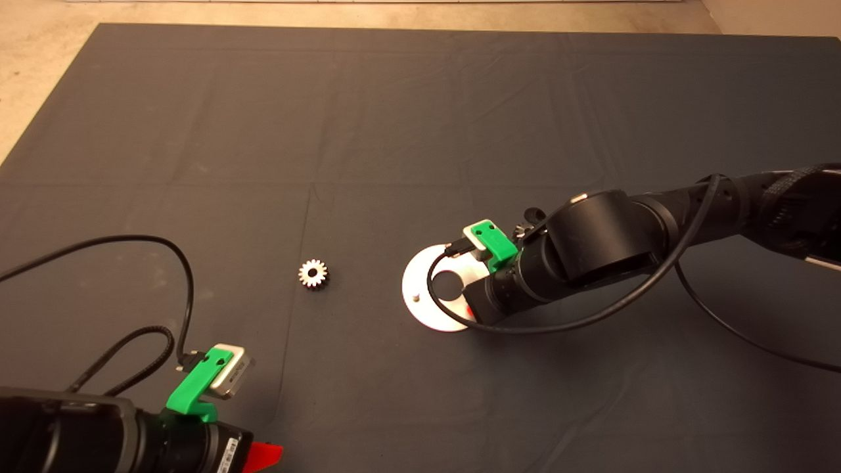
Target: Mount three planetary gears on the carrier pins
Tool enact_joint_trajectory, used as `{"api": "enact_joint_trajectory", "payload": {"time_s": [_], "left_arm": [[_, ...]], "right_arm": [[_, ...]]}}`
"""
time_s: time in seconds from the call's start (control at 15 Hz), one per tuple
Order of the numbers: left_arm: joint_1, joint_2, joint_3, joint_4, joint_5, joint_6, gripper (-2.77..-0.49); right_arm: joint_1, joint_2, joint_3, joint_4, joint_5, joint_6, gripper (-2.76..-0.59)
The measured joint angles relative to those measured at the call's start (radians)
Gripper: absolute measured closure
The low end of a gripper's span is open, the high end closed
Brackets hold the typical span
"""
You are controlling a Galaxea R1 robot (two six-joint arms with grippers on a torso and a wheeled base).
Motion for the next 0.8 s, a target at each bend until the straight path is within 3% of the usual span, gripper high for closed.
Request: {"api": "enact_joint_trajectory", "payload": {"time_s": [0.8], "left_arm": [[0.000,-0.002,0.000,0.000,0.000,0.000,-1.18]], "right_arm": [[0.000,0.000,0.000,0.000,0.000,-0.007,-0.97]]}}
